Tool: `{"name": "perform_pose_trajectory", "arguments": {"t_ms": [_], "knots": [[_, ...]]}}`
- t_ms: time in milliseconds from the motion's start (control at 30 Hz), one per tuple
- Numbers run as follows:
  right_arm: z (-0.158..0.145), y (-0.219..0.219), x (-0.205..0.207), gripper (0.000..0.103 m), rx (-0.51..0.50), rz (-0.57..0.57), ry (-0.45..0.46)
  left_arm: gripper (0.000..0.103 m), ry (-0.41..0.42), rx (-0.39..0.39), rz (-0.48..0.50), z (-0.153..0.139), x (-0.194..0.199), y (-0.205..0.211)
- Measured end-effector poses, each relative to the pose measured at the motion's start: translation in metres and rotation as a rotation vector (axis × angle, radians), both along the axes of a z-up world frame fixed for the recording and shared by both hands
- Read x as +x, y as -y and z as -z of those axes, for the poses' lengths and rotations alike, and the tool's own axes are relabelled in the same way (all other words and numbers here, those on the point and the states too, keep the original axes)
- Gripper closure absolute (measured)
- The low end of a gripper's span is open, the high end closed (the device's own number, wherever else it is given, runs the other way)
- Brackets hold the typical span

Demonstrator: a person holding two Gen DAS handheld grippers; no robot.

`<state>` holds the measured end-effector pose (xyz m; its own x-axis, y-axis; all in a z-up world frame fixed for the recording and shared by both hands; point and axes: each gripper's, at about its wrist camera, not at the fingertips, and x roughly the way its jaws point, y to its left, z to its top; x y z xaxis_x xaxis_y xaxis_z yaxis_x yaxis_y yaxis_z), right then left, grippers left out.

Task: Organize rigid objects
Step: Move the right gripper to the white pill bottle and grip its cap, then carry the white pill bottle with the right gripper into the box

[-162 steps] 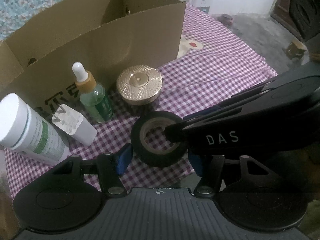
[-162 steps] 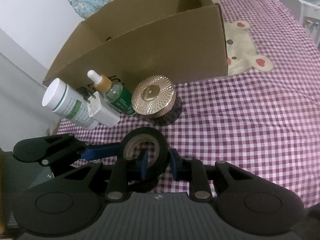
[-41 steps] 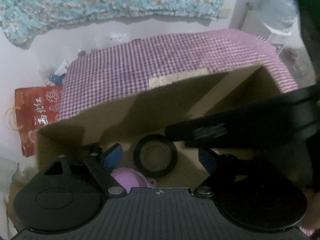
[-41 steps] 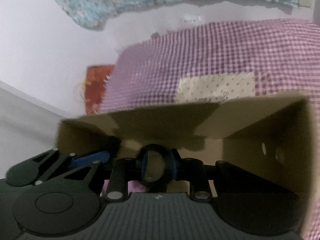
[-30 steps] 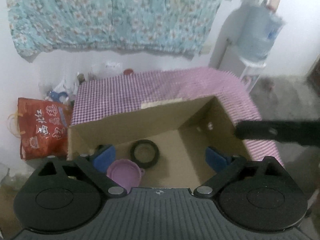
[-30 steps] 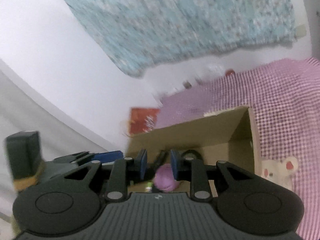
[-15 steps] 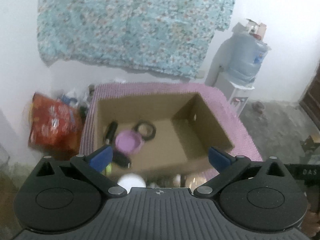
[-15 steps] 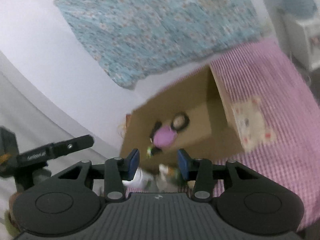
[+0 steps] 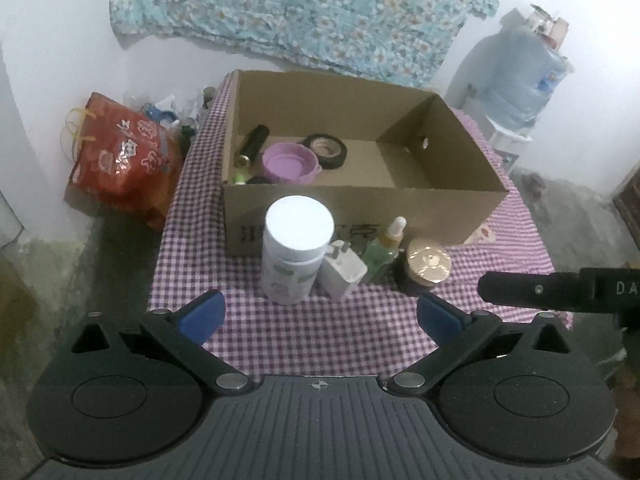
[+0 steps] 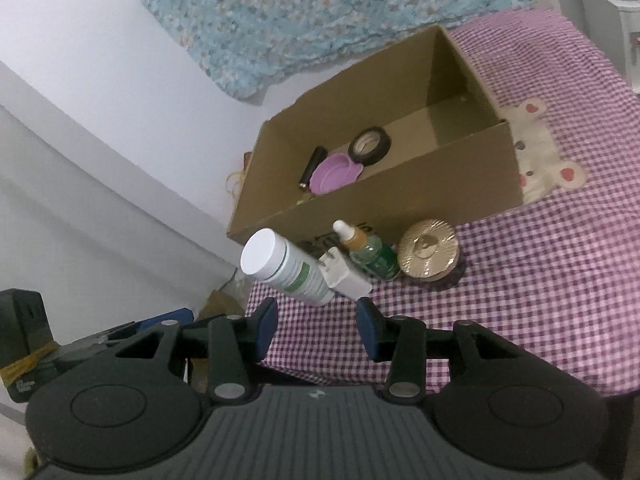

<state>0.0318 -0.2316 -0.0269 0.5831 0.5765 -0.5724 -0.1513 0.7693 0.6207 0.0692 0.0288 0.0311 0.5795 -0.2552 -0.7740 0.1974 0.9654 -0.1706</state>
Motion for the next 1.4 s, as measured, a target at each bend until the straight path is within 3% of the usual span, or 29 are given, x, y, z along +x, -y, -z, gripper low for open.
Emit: {"name": "perform_pose_trajectory", "arguments": {"t_ms": [533,733,800,933,1200,1400], "knots": [[-0.005,-0.059,0.036,0.057,-0.121,-0.091,0.026,0.004,0.086,0.093,0.028,0.026,0.012,0.006],[-0.011,-0.087,0.057,0.057,-0.151,-0.144,0.064,0.013,0.098,0.053,0.044,0.028,0.022,-0.001],[-0.012,-0.094,0.064,0.057,-0.155,-0.152,0.076,0.023,0.097,0.064,0.055,0.031,0.026,0.0],[-0.01,-0.103,0.079,0.057,-0.172,-0.157,0.075,0.029,0.085,0.066,0.065,0.038,0.035,0.002],[0.001,-0.112,0.095,0.057,-0.191,-0.175,0.051,0.05,0.069,0.051,0.086,0.047,0.043,0.007],[0.009,-0.112,0.099,0.064,-0.158,-0.182,0.029,0.051,0.071,0.034,0.069,0.046,0.041,0.004]]}}
